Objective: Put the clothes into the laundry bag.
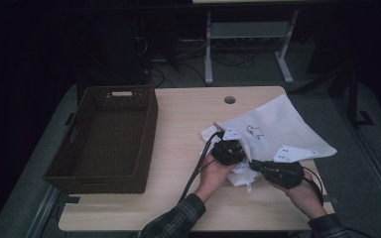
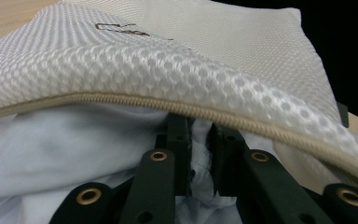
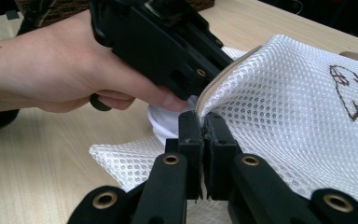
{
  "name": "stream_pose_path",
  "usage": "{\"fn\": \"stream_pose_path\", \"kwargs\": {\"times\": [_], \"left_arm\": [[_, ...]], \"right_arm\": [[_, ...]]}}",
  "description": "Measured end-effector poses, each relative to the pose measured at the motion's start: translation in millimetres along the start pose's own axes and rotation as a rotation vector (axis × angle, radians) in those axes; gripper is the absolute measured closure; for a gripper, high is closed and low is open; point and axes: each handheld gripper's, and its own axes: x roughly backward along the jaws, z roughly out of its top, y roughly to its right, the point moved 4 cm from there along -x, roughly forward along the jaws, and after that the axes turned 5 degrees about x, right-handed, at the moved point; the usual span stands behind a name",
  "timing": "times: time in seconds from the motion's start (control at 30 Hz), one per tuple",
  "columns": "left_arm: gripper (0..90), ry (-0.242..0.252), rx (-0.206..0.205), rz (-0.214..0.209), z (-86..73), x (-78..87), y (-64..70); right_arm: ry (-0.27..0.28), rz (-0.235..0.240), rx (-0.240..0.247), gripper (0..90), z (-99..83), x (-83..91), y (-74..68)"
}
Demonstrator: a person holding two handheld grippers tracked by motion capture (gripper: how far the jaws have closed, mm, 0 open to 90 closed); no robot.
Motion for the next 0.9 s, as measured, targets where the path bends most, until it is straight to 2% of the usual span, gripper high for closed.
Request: {"fn": "stream_pose_path", "kwargs": {"times": [0.23,0.5,0.7,0.9], "left_arm": [[65.1,-0.002,-0.016,-0.036,-1.8,10.6,1.6],[46.8,-0.016,-0.046,-0.040,0.3,30.1,3.0],[40.2,-0.024,-0.073,-0.054,-4.9,62.6,1.1],[36.9,-0.040,-0.085,-0.046,-21.3,92.1,-2.0]], "right_arm": [[0.002,-0.002,-0.004,86.2,-0.5,1.0,1.6],[0.003,-0.002,-0.008,86.1,-1.3,1.7,2.8],[0.003,-0.004,-0.007,86.1,-1.5,1.5,3.2],[0.001,-0.004,-0.006,86.0,-1.6,1.1,3.4]]}}
